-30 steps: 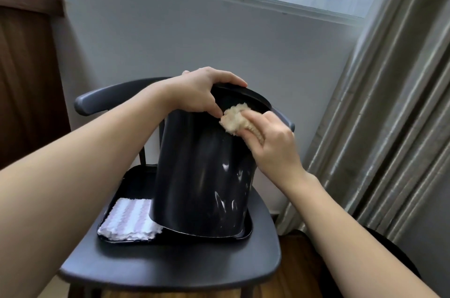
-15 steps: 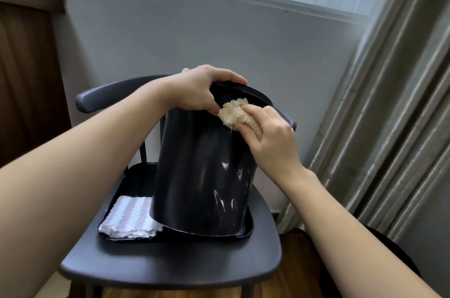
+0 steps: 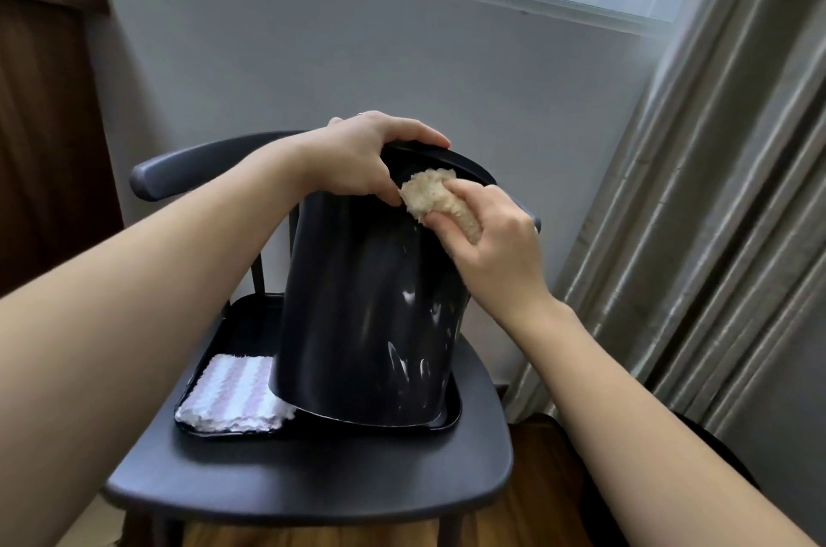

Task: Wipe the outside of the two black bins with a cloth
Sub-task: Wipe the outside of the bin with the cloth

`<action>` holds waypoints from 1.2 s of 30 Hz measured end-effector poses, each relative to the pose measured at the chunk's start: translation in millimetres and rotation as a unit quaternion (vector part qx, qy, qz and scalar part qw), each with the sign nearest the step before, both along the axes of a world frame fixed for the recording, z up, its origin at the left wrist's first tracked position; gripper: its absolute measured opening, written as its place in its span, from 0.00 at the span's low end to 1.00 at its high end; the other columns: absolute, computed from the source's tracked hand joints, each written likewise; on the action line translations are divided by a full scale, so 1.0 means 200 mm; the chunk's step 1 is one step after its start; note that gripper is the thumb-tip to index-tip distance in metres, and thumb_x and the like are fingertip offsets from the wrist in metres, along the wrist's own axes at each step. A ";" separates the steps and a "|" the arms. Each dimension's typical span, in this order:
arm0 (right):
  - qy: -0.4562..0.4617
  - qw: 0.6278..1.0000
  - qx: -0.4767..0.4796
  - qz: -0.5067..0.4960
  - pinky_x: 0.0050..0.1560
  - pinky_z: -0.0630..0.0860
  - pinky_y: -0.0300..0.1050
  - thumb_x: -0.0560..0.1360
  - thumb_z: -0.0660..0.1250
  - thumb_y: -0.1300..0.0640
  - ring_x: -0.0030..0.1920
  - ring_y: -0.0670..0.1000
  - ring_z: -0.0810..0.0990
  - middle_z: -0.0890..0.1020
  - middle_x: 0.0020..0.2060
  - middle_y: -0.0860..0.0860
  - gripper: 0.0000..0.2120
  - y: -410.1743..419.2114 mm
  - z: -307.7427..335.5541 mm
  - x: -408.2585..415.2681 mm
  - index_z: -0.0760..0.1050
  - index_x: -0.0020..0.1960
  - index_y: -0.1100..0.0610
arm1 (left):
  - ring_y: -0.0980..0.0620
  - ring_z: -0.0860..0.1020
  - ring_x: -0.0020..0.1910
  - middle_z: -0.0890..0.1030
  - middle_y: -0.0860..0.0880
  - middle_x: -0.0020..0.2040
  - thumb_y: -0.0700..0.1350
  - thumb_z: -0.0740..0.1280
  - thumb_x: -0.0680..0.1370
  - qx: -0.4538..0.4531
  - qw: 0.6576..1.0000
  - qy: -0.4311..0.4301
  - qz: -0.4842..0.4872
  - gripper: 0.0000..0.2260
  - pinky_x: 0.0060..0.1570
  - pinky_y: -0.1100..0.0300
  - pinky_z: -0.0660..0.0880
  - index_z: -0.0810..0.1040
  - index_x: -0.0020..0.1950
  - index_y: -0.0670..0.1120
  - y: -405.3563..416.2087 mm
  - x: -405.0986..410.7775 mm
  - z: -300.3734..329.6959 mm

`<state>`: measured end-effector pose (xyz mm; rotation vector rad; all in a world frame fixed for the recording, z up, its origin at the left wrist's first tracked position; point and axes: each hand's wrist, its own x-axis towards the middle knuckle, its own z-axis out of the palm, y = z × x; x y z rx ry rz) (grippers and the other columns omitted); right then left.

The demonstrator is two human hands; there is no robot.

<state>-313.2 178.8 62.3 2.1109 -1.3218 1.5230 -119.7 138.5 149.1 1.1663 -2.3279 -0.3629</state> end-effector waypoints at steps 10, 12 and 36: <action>0.151 0.986 -0.021 0.066 0.40 0.78 0.52 0.73 0.74 0.56 0.37 0.55 0.78 0.78 0.40 0.55 0.15 0.14 -0.19 -0.01 0.81 0.58 0.61 | 0.48 0.73 0.69 0.78 0.61 0.65 0.36 0.75 0.72 0.026 1.000 0.016 0.007 0.35 0.74 0.47 0.66 0.73 0.70 0.68 -0.01 0.03 -0.01; 0.114 0.993 -0.026 0.026 0.44 0.78 0.52 0.74 0.73 0.55 0.42 0.56 0.79 0.79 0.42 0.55 0.16 0.09 -0.09 0.01 0.81 0.61 0.59 | 0.50 0.74 0.69 0.78 0.61 0.65 0.37 0.76 0.72 0.021 1.000 0.016 0.007 0.34 0.75 0.47 0.64 0.74 0.70 0.67 -0.01 0.03 0.00; 0.183 0.979 -0.029 0.087 0.33 0.78 0.50 0.69 0.74 0.56 0.34 0.54 0.77 0.77 0.36 0.52 0.13 0.18 -0.27 -0.02 0.83 0.52 0.57 | 0.47 0.71 0.69 0.77 0.62 0.66 0.38 0.76 0.71 0.016 1.000 0.016 0.019 0.35 0.74 0.47 0.65 0.73 0.65 0.73 -0.01 0.01 -0.01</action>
